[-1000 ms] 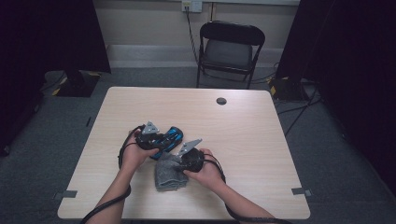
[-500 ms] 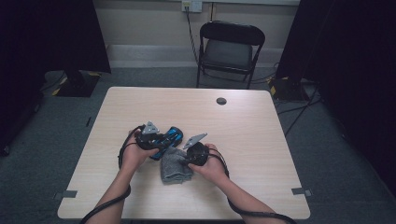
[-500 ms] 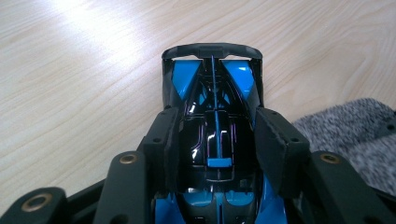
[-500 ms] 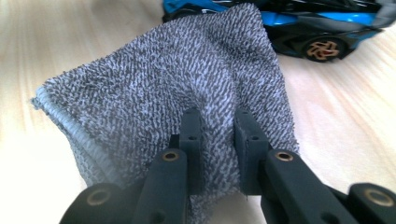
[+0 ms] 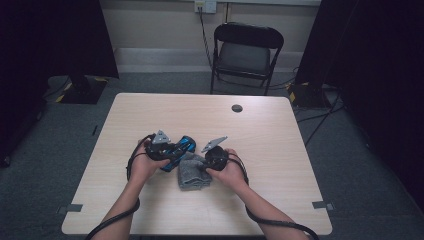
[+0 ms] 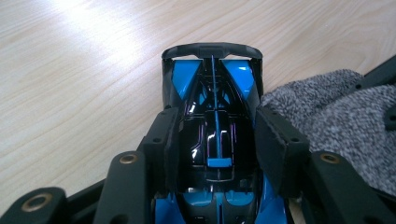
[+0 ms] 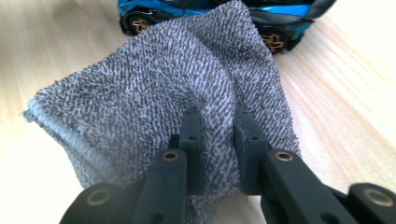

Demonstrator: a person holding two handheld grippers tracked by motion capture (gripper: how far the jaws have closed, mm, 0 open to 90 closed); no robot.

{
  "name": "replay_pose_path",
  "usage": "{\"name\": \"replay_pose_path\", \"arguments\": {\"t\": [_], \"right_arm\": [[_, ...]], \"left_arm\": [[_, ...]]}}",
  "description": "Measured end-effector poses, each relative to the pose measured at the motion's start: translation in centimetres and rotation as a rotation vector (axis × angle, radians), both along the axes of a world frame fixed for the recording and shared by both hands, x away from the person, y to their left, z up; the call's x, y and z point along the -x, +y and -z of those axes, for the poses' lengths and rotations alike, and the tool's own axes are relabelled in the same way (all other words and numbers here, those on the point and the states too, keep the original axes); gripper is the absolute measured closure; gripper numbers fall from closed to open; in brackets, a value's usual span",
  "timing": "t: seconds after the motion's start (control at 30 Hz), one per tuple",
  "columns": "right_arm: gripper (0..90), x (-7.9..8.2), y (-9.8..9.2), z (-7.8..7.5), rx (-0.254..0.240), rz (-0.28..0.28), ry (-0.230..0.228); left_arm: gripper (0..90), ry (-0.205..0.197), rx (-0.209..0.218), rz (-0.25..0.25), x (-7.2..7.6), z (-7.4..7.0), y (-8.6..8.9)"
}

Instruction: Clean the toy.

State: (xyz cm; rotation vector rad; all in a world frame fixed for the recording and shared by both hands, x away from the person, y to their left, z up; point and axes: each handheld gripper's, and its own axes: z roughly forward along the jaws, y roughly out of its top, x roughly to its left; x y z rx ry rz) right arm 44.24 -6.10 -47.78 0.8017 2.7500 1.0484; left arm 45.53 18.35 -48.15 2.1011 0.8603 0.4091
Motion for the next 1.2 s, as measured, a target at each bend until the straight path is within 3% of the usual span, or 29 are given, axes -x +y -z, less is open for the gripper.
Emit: {"name": "replay_pose_path", "arguments": {"t": [0.67, 1.2], "right_arm": [[76.4, -1.9, -1.6, -0.1, 0.009, 0.081, 0.005], [76.5, -2.6, -2.0, -0.3, 0.041, 0.101, -0.013]], "left_arm": [[51.7, 0.001, 0.008, 0.0, 0.0, 0.1, 0.0], [51.7, -0.001, 0.009, 0.0, 0.0, 0.1, 0.0]]}}
